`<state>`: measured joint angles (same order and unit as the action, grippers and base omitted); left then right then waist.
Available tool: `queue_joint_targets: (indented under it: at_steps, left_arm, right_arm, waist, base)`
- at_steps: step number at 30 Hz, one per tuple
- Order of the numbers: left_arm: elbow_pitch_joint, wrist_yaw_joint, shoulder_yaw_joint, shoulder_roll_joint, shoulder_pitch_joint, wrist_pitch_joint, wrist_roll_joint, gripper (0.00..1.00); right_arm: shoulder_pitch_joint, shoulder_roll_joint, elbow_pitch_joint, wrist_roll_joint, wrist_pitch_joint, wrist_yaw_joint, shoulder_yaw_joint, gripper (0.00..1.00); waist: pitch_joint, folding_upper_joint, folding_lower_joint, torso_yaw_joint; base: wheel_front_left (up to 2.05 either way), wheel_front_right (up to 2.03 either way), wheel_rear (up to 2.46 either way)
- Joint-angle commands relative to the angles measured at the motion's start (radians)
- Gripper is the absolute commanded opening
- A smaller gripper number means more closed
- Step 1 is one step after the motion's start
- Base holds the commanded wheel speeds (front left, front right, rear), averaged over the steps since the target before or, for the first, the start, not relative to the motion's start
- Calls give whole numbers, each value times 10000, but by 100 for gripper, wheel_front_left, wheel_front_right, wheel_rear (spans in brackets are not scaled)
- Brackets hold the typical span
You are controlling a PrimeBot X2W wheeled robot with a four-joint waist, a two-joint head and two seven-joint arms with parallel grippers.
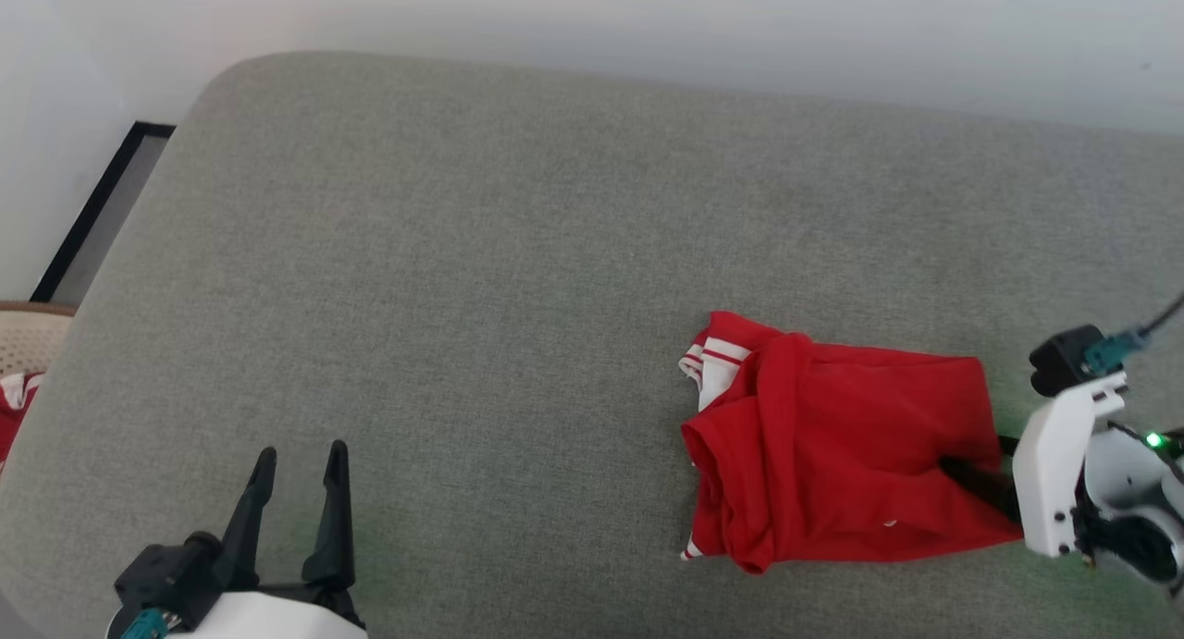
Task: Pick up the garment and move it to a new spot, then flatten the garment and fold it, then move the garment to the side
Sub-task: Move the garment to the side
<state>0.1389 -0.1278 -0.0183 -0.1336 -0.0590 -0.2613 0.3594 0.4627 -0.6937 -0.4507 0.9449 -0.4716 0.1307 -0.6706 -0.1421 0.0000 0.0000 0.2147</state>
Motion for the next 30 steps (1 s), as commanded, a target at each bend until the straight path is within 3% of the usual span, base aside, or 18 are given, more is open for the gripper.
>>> queue_joint_targets:
  at_steps: [1, 7, 8, 9, 18, 30]
  left_arm:
    - [32, -31, -41, 11, 191, -51, 14, 100]
    - [126, -31, -193, 110, 471, -51, 86, 100]
    - [139, -31, -212, 136, 544, -51, 99, 100]
    - [154, -31, -214, 152, 610, -51, 94, 100]
    - [90, -31, -247, 194, 1236, -52, 88, 100]
    - [-101, -32, -895, -138, 2347, -51, -110, 100]
  right_arm:
    - [266, 184, -327, 166, -478, 0, -223, 100]
    - [674, 733, -1108, 624, -1619, 0, -867, 100]
    - [750, 772, -1125, 680, -1762, 0, -998, 40]
    - [813, 772, -1121, 758, -1874, 0, -1113, 0]
    - [1841, -137, -497, 1085, -1246, -27, -873, 0]
    - [2545, -1568, -47, 953, -594, -10, -436, 0]
  waist:
    - [-149, 0, 0, 96]
    - [-355, 0, 0, 225]
    - [-399, 0, 0, 243]
    - [-447, 0, 0, 251]
    - [-894, 0, 0, -154]
    - [-1312, 0, 0, -1522]
  base:
    - [0, 0, 0]
    - [0, 0, 0]
    - [0, 0, 0]
    - [0, 0, 0]
    - [0, 0, 0]
    - [0, 0, 0]
